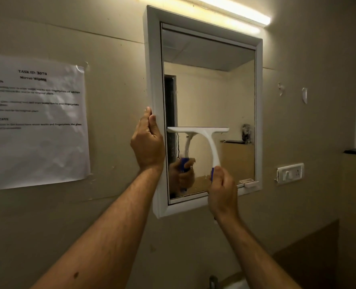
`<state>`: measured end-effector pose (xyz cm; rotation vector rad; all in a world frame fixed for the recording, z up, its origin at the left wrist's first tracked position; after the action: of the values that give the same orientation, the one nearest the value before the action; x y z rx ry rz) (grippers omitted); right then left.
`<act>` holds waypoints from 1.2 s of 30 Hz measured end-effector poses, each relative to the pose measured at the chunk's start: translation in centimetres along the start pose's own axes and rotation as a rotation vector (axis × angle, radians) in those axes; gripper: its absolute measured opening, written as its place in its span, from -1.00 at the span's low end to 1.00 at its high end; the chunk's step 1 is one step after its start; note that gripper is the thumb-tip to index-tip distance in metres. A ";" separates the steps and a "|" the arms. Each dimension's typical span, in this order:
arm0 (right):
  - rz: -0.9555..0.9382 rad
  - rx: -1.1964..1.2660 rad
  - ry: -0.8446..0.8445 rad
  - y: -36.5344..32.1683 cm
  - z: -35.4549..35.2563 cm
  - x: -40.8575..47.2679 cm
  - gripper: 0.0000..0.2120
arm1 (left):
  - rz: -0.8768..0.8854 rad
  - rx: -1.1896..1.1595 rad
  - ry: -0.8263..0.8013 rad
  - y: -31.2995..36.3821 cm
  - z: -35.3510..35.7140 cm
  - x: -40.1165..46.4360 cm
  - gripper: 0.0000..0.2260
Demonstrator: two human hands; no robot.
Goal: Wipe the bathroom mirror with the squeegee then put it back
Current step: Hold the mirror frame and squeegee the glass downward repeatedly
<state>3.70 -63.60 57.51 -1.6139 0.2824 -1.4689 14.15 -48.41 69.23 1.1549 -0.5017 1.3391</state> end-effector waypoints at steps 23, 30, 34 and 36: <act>-0.010 0.062 -0.010 -2.3 0.3 3.3 -0.66 | -0.039 0.020 -0.010 -0.1 -0.1 -0.1 -0.68; -0.009 0.087 -0.017 1.0 0.6 0.4 -0.69 | -0.020 0.008 -0.003 -0.1 -0.1 -0.1 -0.69; 0.037 0.095 -0.016 2.1 0.1 -0.9 -0.70 | -0.021 0.002 -0.008 -0.2 0.0 -0.1 -0.69; 0.024 0.114 -0.027 0.9 0.2 0.2 -0.68 | -0.012 0.007 -0.003 -0.2 0.0 -0.2 -0.69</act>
<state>4.24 -64.17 57.02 -1.5326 0.1984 -1.4186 14.25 -48.45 69.04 1.1644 -0.4922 1.3294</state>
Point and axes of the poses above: each hand's wrist, its own x-axis towards the middle knuckle, its own z-axis out of the palm, y = z × x, the point moved 4 cm from there along x, towards the middle knuckle, and after that the axes turned 8 degrees about y, right-handed, at the moved point
